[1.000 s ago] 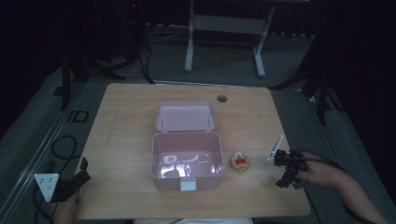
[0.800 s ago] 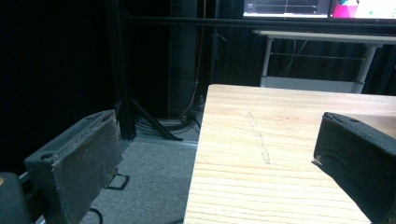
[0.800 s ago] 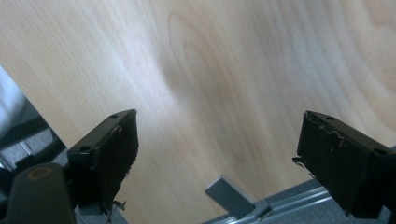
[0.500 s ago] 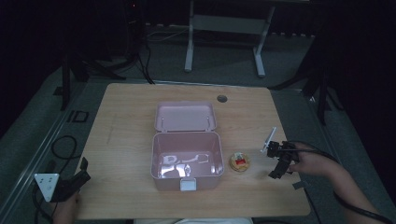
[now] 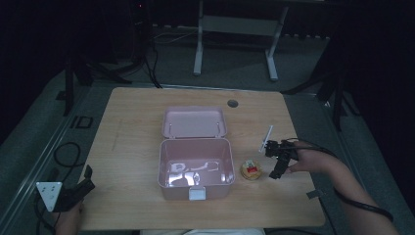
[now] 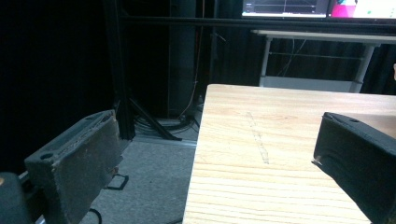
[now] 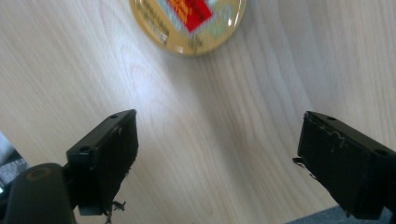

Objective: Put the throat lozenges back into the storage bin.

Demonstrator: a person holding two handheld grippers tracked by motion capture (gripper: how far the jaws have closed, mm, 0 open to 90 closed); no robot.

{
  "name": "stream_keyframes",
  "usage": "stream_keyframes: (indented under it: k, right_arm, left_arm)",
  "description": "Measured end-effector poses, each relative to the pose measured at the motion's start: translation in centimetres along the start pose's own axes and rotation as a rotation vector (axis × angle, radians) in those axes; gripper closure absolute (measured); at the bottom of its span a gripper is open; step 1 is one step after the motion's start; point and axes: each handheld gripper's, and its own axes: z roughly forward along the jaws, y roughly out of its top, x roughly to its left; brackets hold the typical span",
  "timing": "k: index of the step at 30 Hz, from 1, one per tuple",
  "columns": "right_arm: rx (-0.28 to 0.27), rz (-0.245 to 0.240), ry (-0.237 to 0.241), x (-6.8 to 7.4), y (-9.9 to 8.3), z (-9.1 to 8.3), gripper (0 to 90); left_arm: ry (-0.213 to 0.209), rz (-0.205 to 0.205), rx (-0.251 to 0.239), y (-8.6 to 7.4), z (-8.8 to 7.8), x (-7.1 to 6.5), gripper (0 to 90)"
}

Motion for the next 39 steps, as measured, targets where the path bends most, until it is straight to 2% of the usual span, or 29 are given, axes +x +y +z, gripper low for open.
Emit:
stream_keyframes:
  k: [5,8,17,23,31,34,39]
  right_arm:
    - [-0.002,-0.011,0.003,-0.1,1.3,-0.2,11.8]
    - [-0.010,-0.031,0.004,0.0,2.6,-0.4,11.8]
    - [-0.009,-0.076,0.000,0.4,5.0,-0.8,11.8]
    - [-0.035,-0.107,0.025,0.9,6.0,-1.4,12.2]
    - [-0.009,-0.116,0.043,0.9,6.3,1.0,12.8]
    - [0.003,-0.115,0.064,0.9,6.4,2.6,12.8]
    - [0.006,-0.110,0.077,0.7,6.5,3.8,12.8]
  left_arm:
    - [-0.001,0.000,0.000,0.0,0.0,0.0,1.1]
    - [-0.003,0.000,0.000,0.0,0.0,0.0,1.1]
    - [-0.006,-0.001,0.000,0.0,0.0,0.0,1.1]
    - [-0.007,0.000,0.000,0.0,0.0,0.0,1.0]
    - [-0.009,0.001,0.000,0.0,0.0,0.0,1.1]
    - [-0.009,0.001,0.000,0.0,0.0,0.0,1.0]
    - [-0.009,0.001,0.000,0.0,0.0,0.0,1.0]
